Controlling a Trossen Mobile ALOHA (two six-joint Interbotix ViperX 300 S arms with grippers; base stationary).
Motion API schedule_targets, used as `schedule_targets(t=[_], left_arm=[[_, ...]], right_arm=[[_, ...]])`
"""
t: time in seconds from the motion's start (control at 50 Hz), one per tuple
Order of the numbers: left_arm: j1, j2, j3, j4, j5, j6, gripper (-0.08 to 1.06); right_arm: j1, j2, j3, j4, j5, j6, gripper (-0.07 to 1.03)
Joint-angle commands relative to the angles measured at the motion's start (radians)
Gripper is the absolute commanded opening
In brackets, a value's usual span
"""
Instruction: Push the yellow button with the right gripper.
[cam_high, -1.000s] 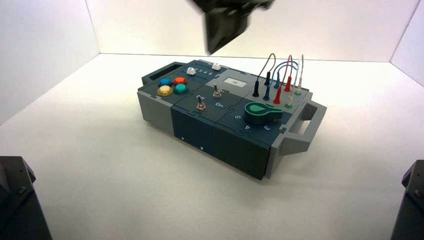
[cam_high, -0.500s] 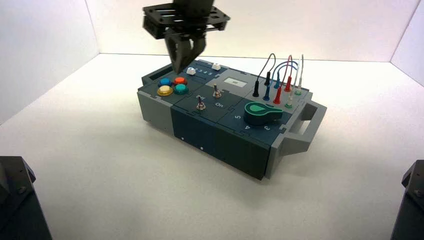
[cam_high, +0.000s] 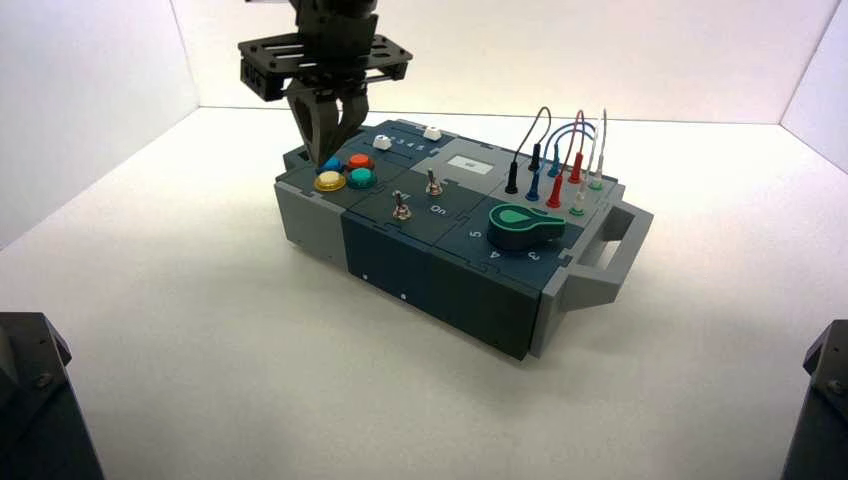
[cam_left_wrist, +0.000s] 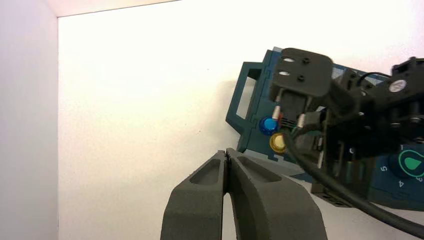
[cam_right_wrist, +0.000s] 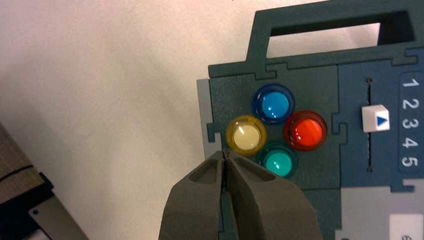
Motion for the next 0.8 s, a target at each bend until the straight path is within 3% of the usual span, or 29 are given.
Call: schedule_targets(t=[0.02,0.8], left_arm=[[0.008,-0.009,-0.012,0.002,-0.006,-0.003,-0.03],[0.008,-0.064,0.003,0.000,-0.005,-0.003,-0.03]], right_arm=[[0.008,-0.015,-0.032,0.003,0.000,0.000,-0.02],[-0.023,0.044,-0.020,-0.008,-0.002,0.009,-0.02]])
